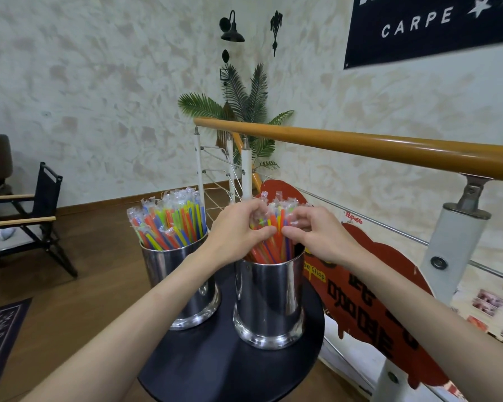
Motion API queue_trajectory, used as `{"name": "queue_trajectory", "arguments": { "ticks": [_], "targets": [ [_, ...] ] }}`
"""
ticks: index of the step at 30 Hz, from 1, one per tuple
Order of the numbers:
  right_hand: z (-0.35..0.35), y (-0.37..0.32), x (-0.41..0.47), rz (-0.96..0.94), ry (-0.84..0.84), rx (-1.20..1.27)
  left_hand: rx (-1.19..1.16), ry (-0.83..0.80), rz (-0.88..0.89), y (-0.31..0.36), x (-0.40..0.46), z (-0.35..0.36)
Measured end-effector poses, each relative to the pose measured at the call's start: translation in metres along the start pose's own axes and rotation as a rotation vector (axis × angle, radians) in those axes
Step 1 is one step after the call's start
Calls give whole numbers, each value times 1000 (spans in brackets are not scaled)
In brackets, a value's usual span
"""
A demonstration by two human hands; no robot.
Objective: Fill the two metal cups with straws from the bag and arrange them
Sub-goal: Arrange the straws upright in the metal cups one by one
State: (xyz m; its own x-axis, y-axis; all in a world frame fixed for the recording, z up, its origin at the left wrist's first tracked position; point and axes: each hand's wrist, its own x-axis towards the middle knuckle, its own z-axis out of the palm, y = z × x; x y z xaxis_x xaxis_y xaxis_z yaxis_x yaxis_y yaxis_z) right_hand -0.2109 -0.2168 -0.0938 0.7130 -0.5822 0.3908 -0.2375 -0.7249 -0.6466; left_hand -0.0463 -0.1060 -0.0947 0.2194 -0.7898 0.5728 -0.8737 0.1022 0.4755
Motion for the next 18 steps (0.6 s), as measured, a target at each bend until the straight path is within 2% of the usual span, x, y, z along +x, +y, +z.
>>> {"name": "queue_trajectory", "arguments": {
  "ticks": [10,18],
  "targets": [
    [3,2,-2,15,16,0,-246,-94,-82,-5,-2,-4],
    [-1,1,-5,39,-51,-28,-362,-146,-116,-5,-5,-7]
  ]
}}
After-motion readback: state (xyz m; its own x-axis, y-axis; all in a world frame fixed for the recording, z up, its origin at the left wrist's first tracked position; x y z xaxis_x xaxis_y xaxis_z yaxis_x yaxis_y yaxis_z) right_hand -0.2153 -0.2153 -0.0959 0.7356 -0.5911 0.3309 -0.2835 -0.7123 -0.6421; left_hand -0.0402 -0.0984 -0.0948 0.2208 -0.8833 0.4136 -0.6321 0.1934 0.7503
